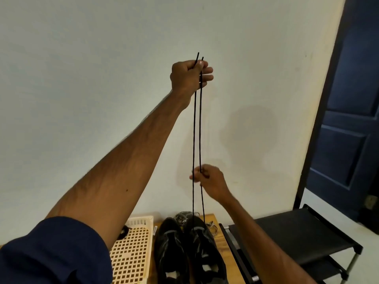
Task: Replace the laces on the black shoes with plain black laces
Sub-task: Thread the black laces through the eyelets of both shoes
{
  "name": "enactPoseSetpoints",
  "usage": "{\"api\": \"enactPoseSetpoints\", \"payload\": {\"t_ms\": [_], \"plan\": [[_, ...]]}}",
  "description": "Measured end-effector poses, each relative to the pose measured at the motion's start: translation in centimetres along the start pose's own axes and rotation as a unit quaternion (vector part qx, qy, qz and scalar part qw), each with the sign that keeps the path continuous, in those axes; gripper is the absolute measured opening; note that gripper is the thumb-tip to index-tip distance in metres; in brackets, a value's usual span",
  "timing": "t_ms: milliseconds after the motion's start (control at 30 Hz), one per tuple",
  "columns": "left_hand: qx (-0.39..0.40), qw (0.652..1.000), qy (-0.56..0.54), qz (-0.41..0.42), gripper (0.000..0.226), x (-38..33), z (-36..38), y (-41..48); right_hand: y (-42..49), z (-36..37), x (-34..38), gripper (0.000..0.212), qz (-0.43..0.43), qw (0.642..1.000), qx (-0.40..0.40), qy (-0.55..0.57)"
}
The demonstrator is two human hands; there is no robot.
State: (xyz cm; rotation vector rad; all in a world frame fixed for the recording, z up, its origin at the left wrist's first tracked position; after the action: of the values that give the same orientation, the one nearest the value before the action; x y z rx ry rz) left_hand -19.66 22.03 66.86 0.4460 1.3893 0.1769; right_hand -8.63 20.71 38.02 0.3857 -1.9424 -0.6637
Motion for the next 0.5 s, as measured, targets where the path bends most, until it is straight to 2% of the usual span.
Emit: {"api": "enactPoseSetpoints", "payload": {"t_ms": [167, 333, 500], "plan": [[-0.020, 0.999, 0.038, -0.002, 0.018, -0.3, -0.8, 1.1, 7.5, -4.8, 11.0, 0.016, -0.057, 0.989, -0.101, 0.087], [-0.024, 0.994, 0.109, 0.015, 0.016, -0.7, -1.2, 1.3, 12.8, -8.4, 19.5, 0.025, -0.113, 0.982, -0.110, 0.102], [-0.017, 0.992, 0.118, 0.033, 0.017, -2.1, -1.6, 0.8, 14.4, -10.2, 22.3, 0.020, -0.138, 0.980, -0.120, 0.079]]}}
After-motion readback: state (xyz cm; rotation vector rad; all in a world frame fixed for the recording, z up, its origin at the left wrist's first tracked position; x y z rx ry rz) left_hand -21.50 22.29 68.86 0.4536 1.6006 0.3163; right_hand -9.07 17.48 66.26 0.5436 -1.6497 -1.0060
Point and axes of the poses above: each hand's wrist, its own y-axis towards the middle knuckle, its own z-axis out of the palm, x = y × z, the point moved 8 cm from there along y, towards the middle knuckle, and after that the axes turned 15 degrees about -z, right-handed, at the moved point
